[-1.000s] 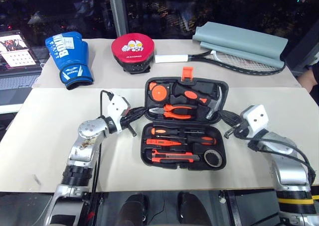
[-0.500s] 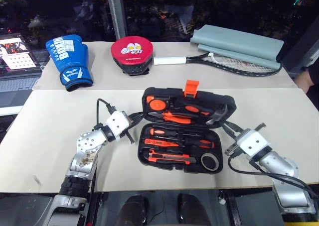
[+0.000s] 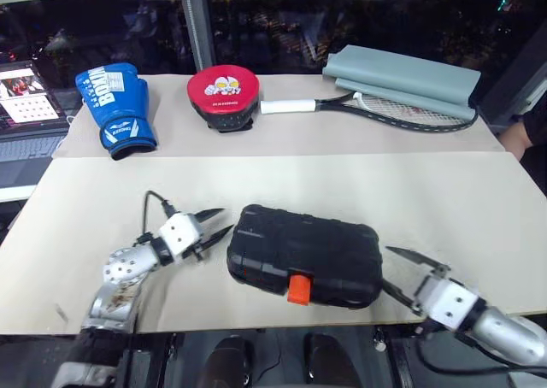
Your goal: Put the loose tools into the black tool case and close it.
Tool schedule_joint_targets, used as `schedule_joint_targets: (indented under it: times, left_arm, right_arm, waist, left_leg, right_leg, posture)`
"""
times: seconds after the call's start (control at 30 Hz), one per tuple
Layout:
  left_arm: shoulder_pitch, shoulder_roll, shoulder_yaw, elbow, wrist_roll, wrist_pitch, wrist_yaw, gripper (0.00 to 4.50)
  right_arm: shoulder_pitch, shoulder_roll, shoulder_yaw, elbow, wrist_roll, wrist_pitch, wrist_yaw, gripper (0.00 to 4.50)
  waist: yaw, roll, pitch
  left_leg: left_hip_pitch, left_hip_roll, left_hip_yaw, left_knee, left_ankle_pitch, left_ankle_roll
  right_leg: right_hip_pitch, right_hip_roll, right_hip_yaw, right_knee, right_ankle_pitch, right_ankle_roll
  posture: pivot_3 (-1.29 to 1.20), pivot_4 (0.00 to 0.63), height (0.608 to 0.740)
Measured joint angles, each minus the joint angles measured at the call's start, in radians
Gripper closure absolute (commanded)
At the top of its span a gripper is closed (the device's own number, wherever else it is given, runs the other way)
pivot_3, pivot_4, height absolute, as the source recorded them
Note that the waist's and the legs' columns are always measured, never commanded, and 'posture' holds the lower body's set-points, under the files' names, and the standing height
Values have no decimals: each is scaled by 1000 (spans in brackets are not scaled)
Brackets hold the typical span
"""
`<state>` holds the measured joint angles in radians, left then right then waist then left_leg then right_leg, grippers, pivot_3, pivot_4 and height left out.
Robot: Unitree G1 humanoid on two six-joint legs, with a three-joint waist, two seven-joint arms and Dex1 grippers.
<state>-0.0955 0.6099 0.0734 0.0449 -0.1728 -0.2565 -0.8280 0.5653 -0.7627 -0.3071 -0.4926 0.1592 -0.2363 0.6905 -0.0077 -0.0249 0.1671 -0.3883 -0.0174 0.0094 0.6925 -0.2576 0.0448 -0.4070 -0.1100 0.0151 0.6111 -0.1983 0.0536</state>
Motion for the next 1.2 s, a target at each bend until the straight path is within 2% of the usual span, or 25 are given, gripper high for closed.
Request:
schedule_joint_targets:
  times: [0.1,0.13,0.2,0.3,0.4,0.6,0.73,0.83,0.97,1.2]
  left_arm:
    - [20,86,73,-9,-45,64,-24,48]
    - [4,110,84,4,-57,101,-34,48]
    - [-55,122,86,44,-66,152,-51,0]
    - [-180,106,34,104,-65,215,-82,0]
    - [-312,87,-42,177,-63,261,-158,735]
    - [-587,9,-199,393,-5,226,-335,2847]
    - [-707,-50,-269,552,55,148,-415,4367]
    - [-760,-80,-312,632,94,106,-472,4441]
    - [-791,-100,-362,675,130,89,-569,4441]
    - [-758,-22,-403,579,143,110,-722,4441]
  right_arm:
    - [195,-35,-144,-165,203,154,99,33]
    - [271,-51,-183,-214,283,215,142,33]
    - [338,-71,-207,-275,383,302,199,615]
    - [334,-84,-199,-314,409,353,235,1478]
    - [275,-104,-121,-335,395,411,242,2377]
    - [91,-158,65,-338,302,491,223,4436]
    - [28,-167,137,-311,248,499,231,4500]
    - [-19,-172,177,-284,221,499,242,4500]
    - [-126,-170,220,-226,191,512,244,4500]
    - [-303,-154,258,-74,147,527,248,4500]
  waist:
    - [4,1,0]
    - [10,1,0]
    - [20,0,-1]
    - [26,-3,-1]
    - [23,-4,-2]
    - [21,-5,-1]
    - [22,-5,-1]
    - [20,-6,-1]
    - [16,-6,0]
    - [8,-6,0]
  left_leg:
    - [2,2,-1,0,0,0]
    - [2,4,-1,0,0,-1]
    - [3,5,-1,1,-1,-2]
    - [3,5,-1,2,-4,-8]
    - [0,3,2,2,-1,-2]
    - [-4,-1,1,2,-2,0]
    - [-11,-3,1,4,-2,1]
    - [-18,-3,1,8,-2,2]
    - [-18,-2,1,8,-2,2]
    - [-17,-2,2,9,-3,2]
  right_leg:
    - [2,-1,-1,0,-7,6]
    - [3,-1,-2,0,-9,4]
    - [2,-1,-4,-1,-12,0]
    - [3,-1,-5,-1,-11,2]
    - [2,0,-4,0,-7,8]
    - [-2,0,-4,-1,-3,1]
    - [-7,0,-3,-1,-3,3]
    - [-13,1,-3,0,-2,3]
    - [-14,1,-2,1,-2,3]
    - [-13,1,-1,1,-1,3]
  posture:
    - [0,150,736]
    - [0,150,736]
    - [0,150,736]
    - [0,150,736]
    - [0,150,736]
    - [0,150,736]
    - [0,150,736]
    - [0,150,736]
    - [0,150,736]
    - [0,150,736]
